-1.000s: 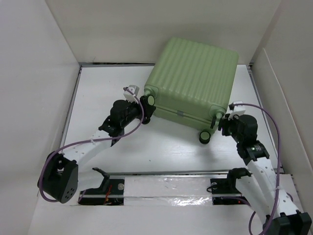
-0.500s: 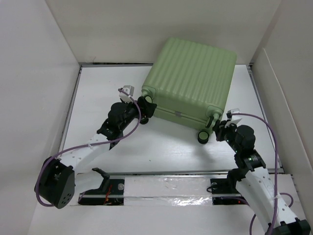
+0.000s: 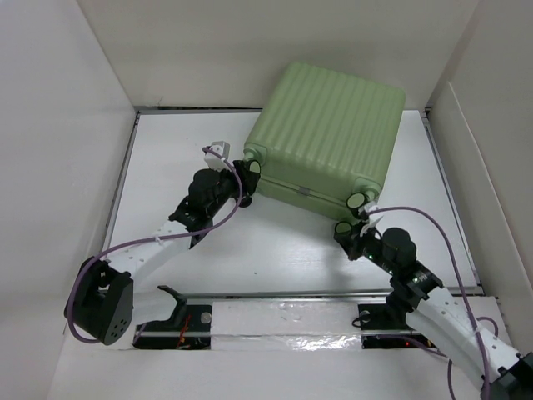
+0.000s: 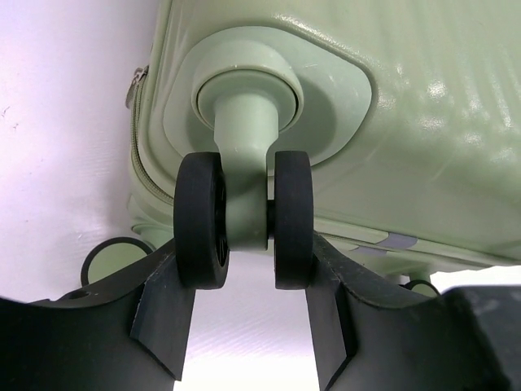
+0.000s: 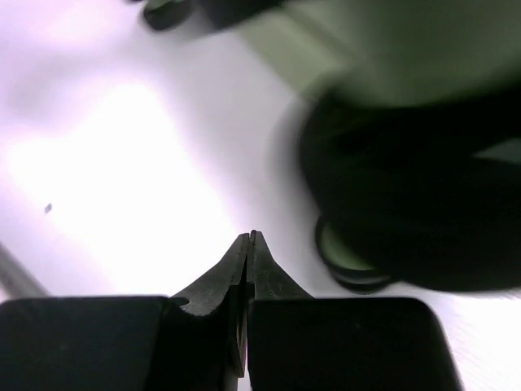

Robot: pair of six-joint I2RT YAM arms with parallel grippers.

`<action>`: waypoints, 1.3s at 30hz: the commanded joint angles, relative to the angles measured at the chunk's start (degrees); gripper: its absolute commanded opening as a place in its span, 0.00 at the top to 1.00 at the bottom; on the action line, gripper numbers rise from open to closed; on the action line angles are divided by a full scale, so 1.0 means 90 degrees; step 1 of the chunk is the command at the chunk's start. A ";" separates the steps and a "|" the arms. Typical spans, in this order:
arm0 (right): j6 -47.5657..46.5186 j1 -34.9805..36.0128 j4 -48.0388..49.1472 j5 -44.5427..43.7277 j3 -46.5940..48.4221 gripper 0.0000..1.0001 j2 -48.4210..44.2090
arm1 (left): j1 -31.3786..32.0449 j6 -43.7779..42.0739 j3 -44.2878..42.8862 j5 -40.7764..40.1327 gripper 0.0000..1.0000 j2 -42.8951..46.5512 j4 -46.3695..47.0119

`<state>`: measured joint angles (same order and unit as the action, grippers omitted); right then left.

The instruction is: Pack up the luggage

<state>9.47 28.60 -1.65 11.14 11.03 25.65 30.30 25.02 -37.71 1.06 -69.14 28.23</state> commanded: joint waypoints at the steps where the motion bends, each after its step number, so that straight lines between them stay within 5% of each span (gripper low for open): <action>1: 0.0187 0.0883 0.0711 -0.0890 0.0044 1.00 0.0031 | 0.0139 0.0140 -0.0214 0.0575 1.00 0.0095 0.1297; 6: 0.0459 0.1598 -0.0820 -0.3041 0.0708 1.00 -0.0075 | 0.0139 0.0141 -0.0067 0.0157 1.00 0.0329 0.1269; 8: 0.0840 0.1598 -0.0744 -0.3589 0.0504 0.85 -0.0417 | 0.0139 0.0160 -0.0038 -0.0058 1.00 0.0455 0.1277; 9: 0.1016 0.1530 -0.0822 -0.3717 0.0426 0.70 -0.0505 | 0.0139 0.0228 -0.0048 -0.0291 1.00 0.0485 0.1307; 14: 0.1622 0.0964 -0.1222 -0.3942 0.0171 0.52 -0.0993 | 0.0052 0.0267 -0.0388 -0.0645 1.00 0.0359 0.1258; 20: 0.1721 0.0660 -0.1467 -0.4216 0.0152 0.46 -0.1444 | -0.0398 0.0551 -0.0634 -0.0391 1.00 0.0124 0.1365; 27: 0.0492 0.0329 -0.0444 -0.3885 0.0512 0.43 -0.0567 | -0.0398 0.0629 -0.0497 -0.0372 1.00 0.0036 0.1609; 35: -0.0301 0.0074 0.0515 -0.3658 0.0748 0.58 0.0627 | -0.0398 0.0580 -0.0497 -0.0342 1.00 0.0036 0.1659; 39: -0.0350 -0.0101 0.0953 -0.3903 0.0650 0.55 0.0539 | -0.0457 0.0551 -0.0526 -0.0528 1.00 0.0056 0.1619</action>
<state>8.40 29.26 -1.63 -21.82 15.73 31.09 27.79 29.63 -37.76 1.23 -70.02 30.65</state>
